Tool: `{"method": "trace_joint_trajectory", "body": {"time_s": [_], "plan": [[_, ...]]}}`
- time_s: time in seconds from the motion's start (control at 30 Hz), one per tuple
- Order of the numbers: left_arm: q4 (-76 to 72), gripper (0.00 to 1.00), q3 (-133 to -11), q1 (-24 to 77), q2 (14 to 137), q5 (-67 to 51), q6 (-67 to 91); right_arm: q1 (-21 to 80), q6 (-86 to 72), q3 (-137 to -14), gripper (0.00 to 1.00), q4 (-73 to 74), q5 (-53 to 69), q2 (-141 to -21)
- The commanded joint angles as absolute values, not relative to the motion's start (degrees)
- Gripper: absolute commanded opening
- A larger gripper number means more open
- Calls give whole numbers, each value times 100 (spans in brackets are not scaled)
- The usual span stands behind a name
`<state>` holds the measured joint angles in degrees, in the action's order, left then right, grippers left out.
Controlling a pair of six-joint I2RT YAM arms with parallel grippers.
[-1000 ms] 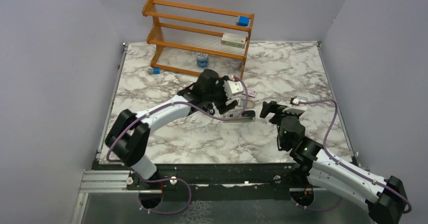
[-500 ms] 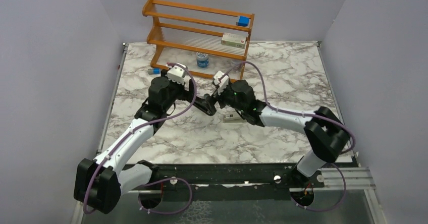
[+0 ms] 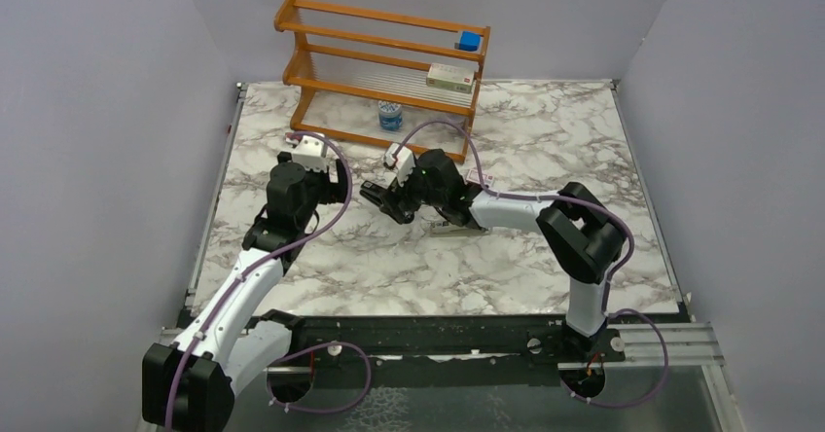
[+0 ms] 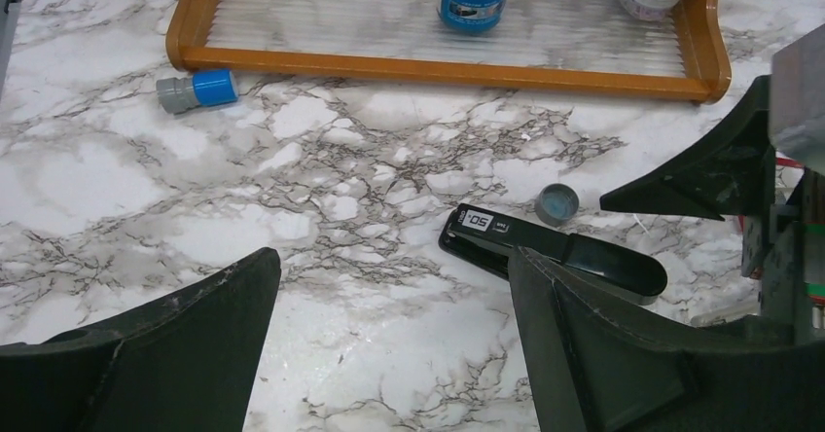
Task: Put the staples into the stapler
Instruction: Move the stapler to the center of the board.
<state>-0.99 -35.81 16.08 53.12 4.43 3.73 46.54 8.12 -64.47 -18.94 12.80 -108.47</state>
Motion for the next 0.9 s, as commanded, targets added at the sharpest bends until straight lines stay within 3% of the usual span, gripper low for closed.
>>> {"method": "trace_joint_trajectory", "body": {"time_s": [0.0, 0.1, 0.23, 0.6, 0.87], "plan": [[-87, 90, -3560, 1582, 5220, 521, 255, 4658, 943, -6581, 85, -1639, 880, -11094], [-126, 90, -3528, 1582, 5201, 429, 173, 4658, 945, -6564, 75, -1640, 669, -11213], [-170, 89, -3472, 1579, 5161, 309, 36, 4657, 949, -6478, 52, -1770, 618, -11248], [-201, 89, -3271, 1582, 5006, -656, -57, 4562, 1255, -5956, 15, -2048, 1531, -10855], [-201, 84, -3007, 1582, 4907, -1725, -92, 4438, 1514, -5611, 2, -2055, 3077, -10458]]}}
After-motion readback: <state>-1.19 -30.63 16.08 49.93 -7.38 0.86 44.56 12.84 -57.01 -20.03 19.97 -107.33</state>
